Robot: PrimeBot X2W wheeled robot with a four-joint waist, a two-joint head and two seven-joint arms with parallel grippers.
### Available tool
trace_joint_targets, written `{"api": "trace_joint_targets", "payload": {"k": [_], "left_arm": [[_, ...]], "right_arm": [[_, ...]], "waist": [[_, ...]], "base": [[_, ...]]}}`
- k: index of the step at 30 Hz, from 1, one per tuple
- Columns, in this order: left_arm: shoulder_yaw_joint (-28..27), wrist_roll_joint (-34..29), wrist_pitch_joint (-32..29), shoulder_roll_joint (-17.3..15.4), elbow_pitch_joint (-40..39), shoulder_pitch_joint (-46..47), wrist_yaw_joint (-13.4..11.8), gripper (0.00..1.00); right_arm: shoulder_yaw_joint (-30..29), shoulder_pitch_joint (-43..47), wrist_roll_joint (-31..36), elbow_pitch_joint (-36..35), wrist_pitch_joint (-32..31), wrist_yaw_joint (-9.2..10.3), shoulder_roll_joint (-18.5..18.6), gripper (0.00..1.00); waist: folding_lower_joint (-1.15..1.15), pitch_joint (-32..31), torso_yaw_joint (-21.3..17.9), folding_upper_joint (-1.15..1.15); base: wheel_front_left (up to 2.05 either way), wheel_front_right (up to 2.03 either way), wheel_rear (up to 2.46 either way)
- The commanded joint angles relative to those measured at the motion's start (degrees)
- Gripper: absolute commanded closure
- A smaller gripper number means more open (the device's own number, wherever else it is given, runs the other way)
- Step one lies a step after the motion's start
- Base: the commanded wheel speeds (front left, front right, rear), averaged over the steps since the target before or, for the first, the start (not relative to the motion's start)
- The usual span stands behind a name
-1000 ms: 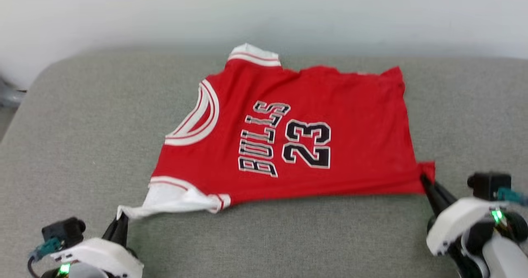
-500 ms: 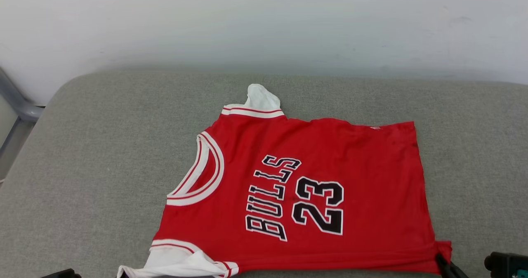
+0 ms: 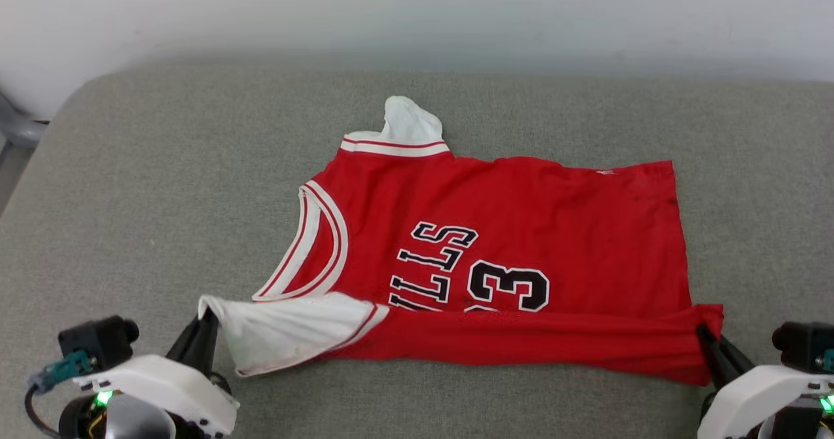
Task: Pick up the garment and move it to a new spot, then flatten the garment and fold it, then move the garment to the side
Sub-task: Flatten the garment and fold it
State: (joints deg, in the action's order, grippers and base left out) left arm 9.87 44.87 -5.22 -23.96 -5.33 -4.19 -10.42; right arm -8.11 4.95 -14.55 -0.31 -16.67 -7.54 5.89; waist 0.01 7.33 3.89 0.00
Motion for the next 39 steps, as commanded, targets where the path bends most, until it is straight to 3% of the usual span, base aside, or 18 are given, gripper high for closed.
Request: {"api": "trace_joint_targets", "payload": {"k": [1,4,5,13,14,15,16,17,18,25,31,35,39], "left_arm": [[-0.2,-0.5,1.1,0.3,1.1,2.7,0.6,1.0],[-0.2,-0.1,2.3,1.0,4.4,7.2,1.9,1.0],[-0.1,1.0,3.5,2.0,12.0,13.8,4.8,1.0],[0.6,4.2,2.3,4.0,23.5,18.6,8.5,1.0],[0.6,4.7,2.2,4.2,24.7,18.9,9.0,1.0],[0.6,5.1,2.2,4.5,25.8,19.1,9.4,0.93],[0.7,5.2,2.0,4.5,26.7,19.3,9.7,0.71],[0.9,5.2,1.8,4.4,27.6,19.6,9.9,0.44],[1.0,5.2,1.6,4.3,28.3,19.8,10.1,0.0],[0.0,4.2,3.6,2.7,31.0,20.2,9.3,0.0],[-1.1,3.3,2.6,-0.7,30.4,19.6,7.2,0.0],[-0.8,4.6,-3.2,-4.0,26.7,18.7,8.2,0.0],[-0.2,7.7,-13.8,-8.4,20.3,17.5,8.5,0.0]], "right_arm": [[-0.3,-1.9,0.2,0.8,0.5,0.1,0.2,1.0],[-0.3,-4.5,0.5,2.5,0.6,0.11,0.4,1.0],[1.4,-9.1,1.9,7.1,1.8,0.11,1.3,1.0],[3.6,-12.9,2.1,16.2,5.2,0.11,1.3,1.0],[4.1,-13.3,2.2,17.2,5.8,0.11,1.6,0.93],[4.4,-13.6,2.2,18.1,6.3,0.11,1.8,0.75],[4.9,-13.8,1.9,18.7,7.0,0.12,1.8,0.46],[5.4,-14.2,2.3,19.0,8.3,0.11,2.2,0.0],[5.5,-14.4,2.3,19.2,9.5,0.11,2.3,0.0],[5.2,-14.6,2.7,17.0,22.2,0.08,1.5,0.0],[5.0,-12.9,3.7,14.6,26.3,0.08,0.3,0.0],[4.5,-10.9,4.5,11.9,25.5,0.08,-0.6,0.0],[4.1,-9.3,5.0,9.4,24.2,0.08,-1.4,0.0]], "waist": [[-0.01,2.3,-0.2,0.0],[-0.01,4.5,-0.1,0.0],[-0.01,8.0,-1.1,0.0],[-0.01,10.4,-1.9,0.0],[-0.01,10.4,-1.9,0.0],[-0.01,10.3,-1.9,0.0],[-0.01,10.2,-1.9,0.0],[-0.01,10.1,-1.8,0.0],[-0.01,9.8,-1.8,0.0],[-0.01,7.0,-1.8,0.0],[-0.01,3.9,-2.4,0.0],[-0.01,2.5,-2.5,0.0],[-0.01,2.2,-2.5,0.0]], "base": [[0.0,0.0,0.0],[0.0,0.0,0.0],[0.0,0.0,0.0],[0.0,0.0,0.0],[0.0,0.0,0.0],[0.0,0.0,0.0],[0.0,0.0,0.0],[0.0,0.0,0.0],[0.0,0.0,0.0],[0.0,0.0,0.0],[0.0,0.0,0.0],[0.0,0.0,0.0],[0.0,0.0,0.0]]}}
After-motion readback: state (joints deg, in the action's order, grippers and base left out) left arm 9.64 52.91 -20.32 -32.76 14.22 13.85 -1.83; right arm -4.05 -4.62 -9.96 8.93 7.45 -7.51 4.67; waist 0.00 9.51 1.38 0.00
